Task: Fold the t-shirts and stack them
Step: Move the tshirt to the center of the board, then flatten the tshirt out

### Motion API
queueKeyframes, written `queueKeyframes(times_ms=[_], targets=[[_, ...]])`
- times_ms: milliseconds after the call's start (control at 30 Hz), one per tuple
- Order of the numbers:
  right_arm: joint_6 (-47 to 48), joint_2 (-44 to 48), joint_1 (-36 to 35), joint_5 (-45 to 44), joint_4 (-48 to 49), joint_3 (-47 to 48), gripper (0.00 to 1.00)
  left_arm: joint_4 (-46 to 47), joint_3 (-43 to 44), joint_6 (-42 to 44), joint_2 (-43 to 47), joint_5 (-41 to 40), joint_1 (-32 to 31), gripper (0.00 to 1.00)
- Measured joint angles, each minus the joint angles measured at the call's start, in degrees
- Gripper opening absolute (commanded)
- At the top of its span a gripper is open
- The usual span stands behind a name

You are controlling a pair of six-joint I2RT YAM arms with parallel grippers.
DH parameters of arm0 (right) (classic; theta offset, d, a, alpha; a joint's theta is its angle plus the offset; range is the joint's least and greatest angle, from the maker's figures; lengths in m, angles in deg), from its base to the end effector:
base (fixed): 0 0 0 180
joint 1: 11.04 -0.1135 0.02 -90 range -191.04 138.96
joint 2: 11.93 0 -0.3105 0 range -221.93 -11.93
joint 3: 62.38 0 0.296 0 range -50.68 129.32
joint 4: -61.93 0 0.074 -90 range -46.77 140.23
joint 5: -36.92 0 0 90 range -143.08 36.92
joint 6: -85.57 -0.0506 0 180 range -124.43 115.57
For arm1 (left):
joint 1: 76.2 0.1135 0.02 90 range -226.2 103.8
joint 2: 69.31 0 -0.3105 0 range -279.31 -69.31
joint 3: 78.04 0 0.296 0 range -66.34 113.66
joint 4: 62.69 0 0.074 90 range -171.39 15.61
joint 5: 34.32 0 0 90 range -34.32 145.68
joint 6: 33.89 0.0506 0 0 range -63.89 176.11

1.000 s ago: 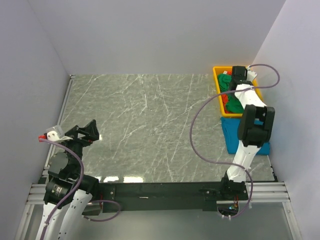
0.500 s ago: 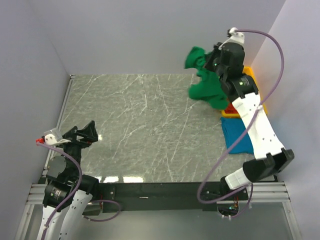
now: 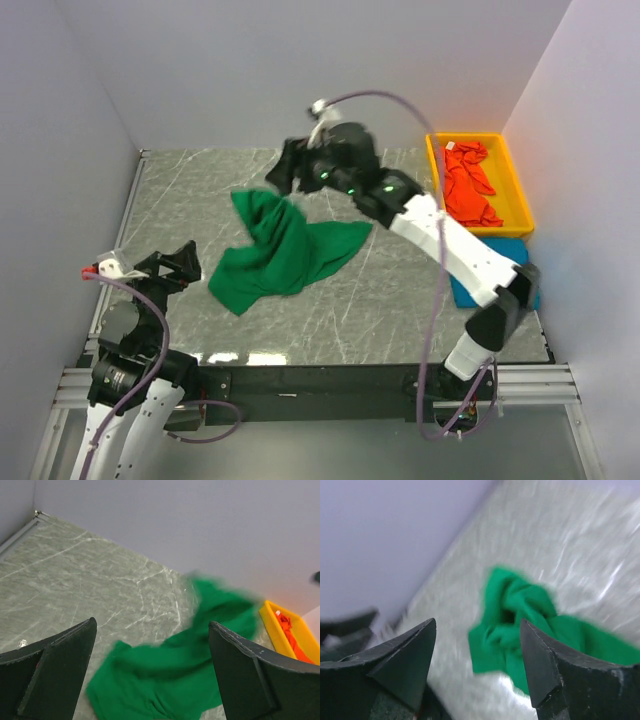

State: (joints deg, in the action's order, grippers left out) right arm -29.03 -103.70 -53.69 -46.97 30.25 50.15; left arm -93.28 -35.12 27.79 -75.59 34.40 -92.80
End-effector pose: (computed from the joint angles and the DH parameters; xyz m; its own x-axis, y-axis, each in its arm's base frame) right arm 0.3115 0.2942 0.5052 -0.4391 0.1583 -0.8844 -0.6244 0.6540 0.4271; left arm 0.0717 -0.0022 0.3369 0.1267 -0.4990 -0.8573 -0.0222 0.8626 -0.5054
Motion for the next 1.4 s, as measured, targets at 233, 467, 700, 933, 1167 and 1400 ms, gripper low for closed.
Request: queueKeyframes(times_ms=[233, 467, 700, 933, 1167, 1400], targets=[[0.3, -2.8, -0.8, -0.2, -2.2, -15.5, 0.73, -0.6, 0.0, 0.0, -5.0, 1.8, 0.0, 0.99], [0.9, 2.3, 13.1, -2.7, -1.3, -35.4, 0.72, -2.4, 0.9, -2.0, -17.7, 3.4, 0.0, 1.00], [0.2, 1.1, 19.5, -0.4, 4.4, -40.9, 0.73, -5.9, 1.9, -9.7, -31.9, 4.7, 0.0, 1.00], [-1.8, -6.9, 19.9, 3.7, 10.2, -41.2, 0.72, -8.3, 1.7, -18.6, -37.6, 4.7, 1.7, 1.00], [-3.3, -13.1, 20.2, 5.4, 12.0, -38.9, 0.65, -7.3, -3.8, -24.7, -43.4, 6.4, 7.0, 1.00], [-4.5, -14.5, 22.3, 6.3, 12.7, -38.1, 0.05, -7.3, -5.6, -26.6, -48.7, 8.2, 7.4, 0.99]])
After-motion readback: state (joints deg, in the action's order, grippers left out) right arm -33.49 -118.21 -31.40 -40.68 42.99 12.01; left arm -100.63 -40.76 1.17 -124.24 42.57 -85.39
